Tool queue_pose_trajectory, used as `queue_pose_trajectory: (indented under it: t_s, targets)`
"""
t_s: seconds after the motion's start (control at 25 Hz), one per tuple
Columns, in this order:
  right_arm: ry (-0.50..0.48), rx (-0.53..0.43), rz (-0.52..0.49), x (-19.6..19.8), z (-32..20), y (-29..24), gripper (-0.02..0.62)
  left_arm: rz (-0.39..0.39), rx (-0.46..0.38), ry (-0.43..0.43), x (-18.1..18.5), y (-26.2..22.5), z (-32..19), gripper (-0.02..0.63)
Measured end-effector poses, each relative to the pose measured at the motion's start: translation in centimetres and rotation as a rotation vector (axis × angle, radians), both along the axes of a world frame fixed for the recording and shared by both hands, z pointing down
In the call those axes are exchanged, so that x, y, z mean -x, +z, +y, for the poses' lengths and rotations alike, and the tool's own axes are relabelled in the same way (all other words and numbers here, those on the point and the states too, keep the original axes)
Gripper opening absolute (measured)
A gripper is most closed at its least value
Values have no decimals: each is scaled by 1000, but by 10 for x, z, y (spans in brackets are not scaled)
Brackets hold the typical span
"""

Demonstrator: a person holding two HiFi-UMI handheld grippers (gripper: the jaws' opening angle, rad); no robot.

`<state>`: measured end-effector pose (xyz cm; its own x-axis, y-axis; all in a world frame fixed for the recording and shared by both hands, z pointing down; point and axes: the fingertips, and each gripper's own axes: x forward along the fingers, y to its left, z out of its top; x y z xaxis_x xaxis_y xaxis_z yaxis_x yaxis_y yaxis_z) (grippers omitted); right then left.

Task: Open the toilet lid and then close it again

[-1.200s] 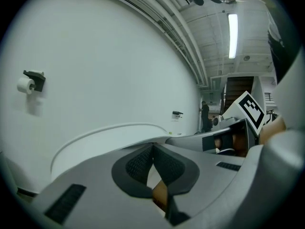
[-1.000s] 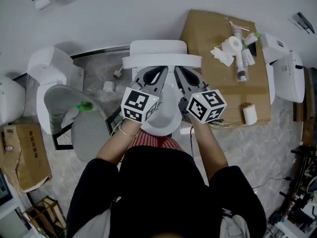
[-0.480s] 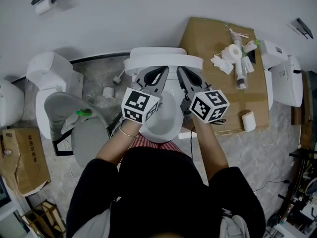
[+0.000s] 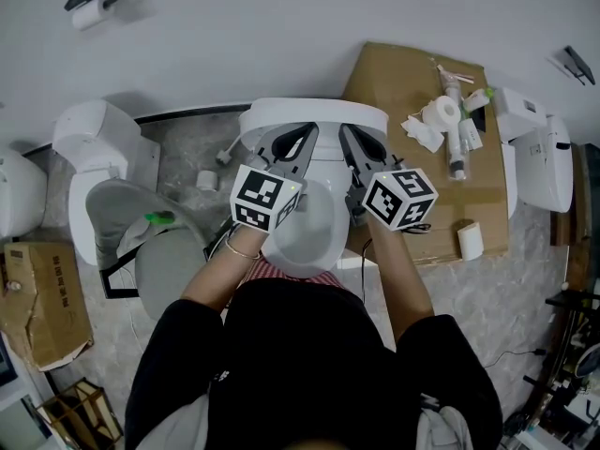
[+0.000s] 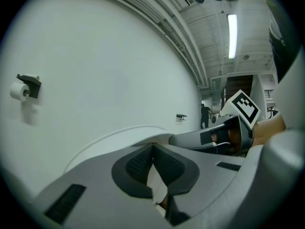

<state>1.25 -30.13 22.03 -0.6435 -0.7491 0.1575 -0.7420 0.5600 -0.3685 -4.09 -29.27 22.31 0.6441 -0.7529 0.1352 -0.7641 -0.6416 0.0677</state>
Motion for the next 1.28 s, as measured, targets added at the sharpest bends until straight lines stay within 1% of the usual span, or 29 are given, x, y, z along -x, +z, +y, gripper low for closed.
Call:
queue_pose_trajectory:
  t_s: [0.24,1.28]
  targets:
    - [-3,-3,6,0,-11,-1,20,0,-5,-12,3,-1,-11,3]
    - [33,-15,10,2,-56,-10,20,9,33,-38,27,9,-45,3]
